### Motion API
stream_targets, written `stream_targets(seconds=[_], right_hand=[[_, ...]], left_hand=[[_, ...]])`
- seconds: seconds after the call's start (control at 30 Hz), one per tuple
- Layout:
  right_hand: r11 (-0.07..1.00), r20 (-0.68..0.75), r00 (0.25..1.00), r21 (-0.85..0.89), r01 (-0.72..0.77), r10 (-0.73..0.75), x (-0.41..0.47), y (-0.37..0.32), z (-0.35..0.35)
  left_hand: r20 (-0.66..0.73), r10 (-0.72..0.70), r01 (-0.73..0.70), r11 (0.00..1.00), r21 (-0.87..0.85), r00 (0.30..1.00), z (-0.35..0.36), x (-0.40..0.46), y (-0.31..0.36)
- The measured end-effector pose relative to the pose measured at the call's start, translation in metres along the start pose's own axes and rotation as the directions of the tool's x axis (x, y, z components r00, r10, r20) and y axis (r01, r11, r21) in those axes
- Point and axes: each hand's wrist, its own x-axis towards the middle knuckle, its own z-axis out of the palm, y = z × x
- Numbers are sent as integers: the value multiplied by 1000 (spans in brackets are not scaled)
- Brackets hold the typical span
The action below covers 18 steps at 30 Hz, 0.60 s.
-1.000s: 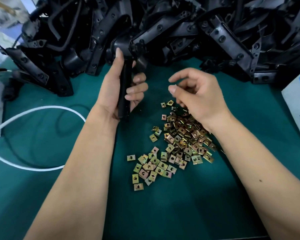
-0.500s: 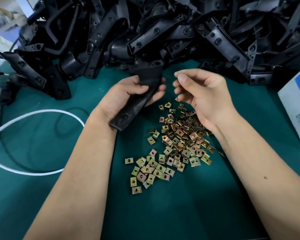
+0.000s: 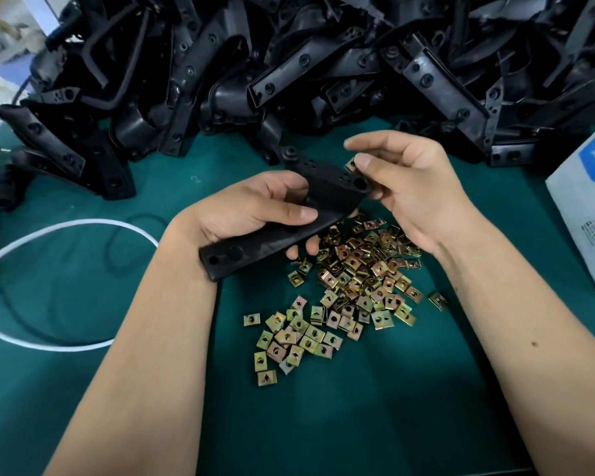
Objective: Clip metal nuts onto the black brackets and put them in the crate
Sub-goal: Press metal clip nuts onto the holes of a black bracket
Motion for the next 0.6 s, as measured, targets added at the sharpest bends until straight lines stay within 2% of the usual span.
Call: stream_targets(seconds=[0.13, 0.6], right_hand=[[999, 25, 1000, 46, -20, 18, -1, -2, -3], [995, 0, 999, -98, -34, 34, 0, 1, -3]], left_hand=[[10, -18, 18, 1000, 16, 1000, 1, 0, 2], [-15, -61, 62, 997, 40, 998, 6, 1, 5]])
